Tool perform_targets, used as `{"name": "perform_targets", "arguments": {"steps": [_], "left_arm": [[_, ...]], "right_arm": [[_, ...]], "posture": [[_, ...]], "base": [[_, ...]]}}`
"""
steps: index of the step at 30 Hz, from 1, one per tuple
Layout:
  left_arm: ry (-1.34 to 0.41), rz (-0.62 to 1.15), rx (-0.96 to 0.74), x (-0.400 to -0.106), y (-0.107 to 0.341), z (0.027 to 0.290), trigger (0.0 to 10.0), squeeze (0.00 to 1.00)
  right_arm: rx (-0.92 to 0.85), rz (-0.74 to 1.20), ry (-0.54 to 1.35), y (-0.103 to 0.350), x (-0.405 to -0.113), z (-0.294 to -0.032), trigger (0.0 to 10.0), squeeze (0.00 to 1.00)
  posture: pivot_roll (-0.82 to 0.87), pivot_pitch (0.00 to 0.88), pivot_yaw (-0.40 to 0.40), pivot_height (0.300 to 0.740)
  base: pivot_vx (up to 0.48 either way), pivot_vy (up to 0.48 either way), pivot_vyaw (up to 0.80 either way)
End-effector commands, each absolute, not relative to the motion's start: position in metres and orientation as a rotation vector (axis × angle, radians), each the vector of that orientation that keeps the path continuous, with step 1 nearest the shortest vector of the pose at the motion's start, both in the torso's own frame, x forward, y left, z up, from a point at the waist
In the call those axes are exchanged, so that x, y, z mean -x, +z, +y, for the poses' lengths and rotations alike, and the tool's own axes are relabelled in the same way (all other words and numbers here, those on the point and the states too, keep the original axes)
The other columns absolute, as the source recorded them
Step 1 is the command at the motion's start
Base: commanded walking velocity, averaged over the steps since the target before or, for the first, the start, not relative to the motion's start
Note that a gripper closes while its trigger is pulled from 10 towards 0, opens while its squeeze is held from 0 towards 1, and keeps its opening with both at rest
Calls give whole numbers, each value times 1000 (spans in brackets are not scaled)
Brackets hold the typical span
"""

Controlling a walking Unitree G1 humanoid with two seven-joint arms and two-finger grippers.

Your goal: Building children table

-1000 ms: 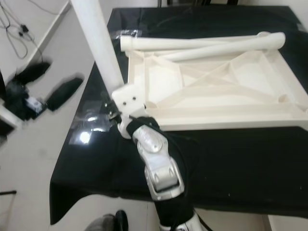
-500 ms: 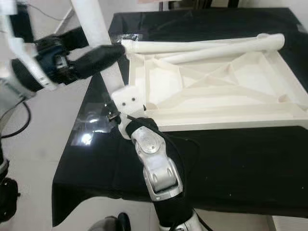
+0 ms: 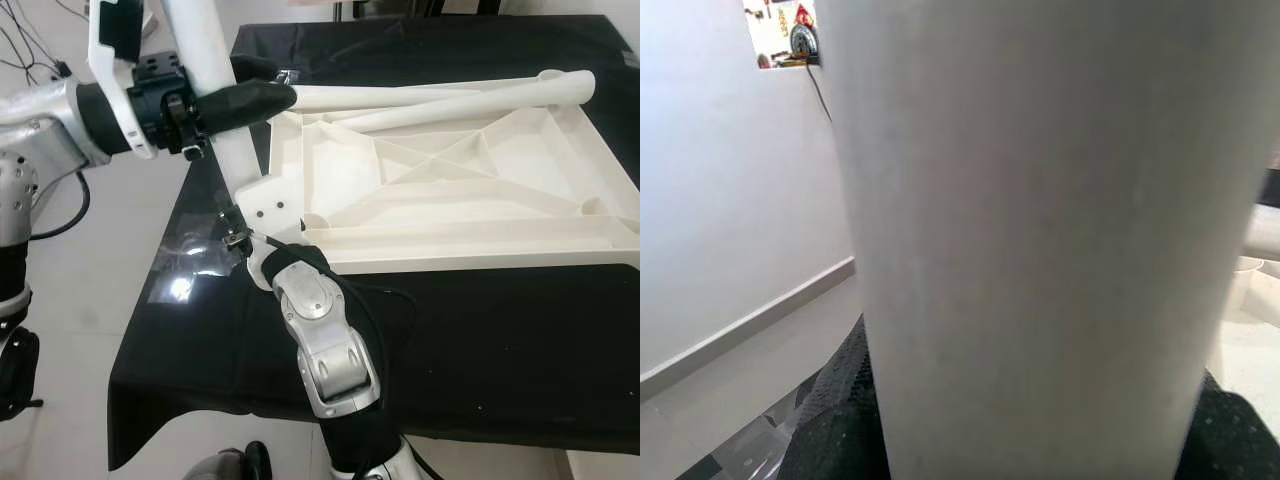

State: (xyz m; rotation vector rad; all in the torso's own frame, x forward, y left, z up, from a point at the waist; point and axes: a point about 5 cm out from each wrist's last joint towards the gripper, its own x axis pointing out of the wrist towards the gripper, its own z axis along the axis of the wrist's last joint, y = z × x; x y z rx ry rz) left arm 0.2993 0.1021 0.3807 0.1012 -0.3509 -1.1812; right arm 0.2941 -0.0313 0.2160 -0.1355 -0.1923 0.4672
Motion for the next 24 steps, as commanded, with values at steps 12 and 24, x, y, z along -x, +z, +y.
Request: {"name": "perform_targets", "arguments": {"steps": [12, 24], "left_arm": [[-1142, -326, -127, -303, 380, 114, 0, 0], [-1148, -333, -126, -303, 381, 112, 0, 0]], "right_arm": [[106, -35, 546, 191, -302, -28, 10000, 1000], [297, -221, 1073, 243, -334, -56, 10000, 1000]], "posture": [[-32, 224, 78, 740], [-21, 206, 91, 740]], "base": [[0, 0, 0], [0, 0, 0]]}}
